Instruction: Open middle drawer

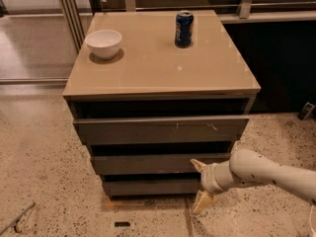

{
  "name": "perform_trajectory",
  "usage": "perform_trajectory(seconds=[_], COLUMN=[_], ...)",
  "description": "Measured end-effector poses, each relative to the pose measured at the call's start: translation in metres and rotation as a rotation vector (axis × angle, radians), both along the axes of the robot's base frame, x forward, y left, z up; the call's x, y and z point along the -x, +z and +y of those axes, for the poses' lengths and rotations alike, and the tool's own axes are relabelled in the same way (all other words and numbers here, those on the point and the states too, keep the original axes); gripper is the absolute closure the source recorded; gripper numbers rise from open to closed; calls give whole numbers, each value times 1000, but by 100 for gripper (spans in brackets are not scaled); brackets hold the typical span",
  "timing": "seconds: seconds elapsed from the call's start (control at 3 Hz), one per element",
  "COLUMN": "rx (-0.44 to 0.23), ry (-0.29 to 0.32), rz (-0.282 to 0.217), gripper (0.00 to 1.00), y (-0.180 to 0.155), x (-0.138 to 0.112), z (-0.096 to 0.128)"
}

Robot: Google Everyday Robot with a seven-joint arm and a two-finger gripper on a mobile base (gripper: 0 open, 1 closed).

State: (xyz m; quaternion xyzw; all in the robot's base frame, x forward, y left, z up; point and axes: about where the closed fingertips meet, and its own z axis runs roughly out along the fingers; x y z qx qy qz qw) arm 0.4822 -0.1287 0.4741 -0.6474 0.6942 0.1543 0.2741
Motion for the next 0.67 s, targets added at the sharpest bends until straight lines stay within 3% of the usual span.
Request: perform_trajectory(seconds=[0.67], rx=[-15], ry=[-17], rz=[-62], gripper=[0], y=[-13], x=[-34], z=[-7])
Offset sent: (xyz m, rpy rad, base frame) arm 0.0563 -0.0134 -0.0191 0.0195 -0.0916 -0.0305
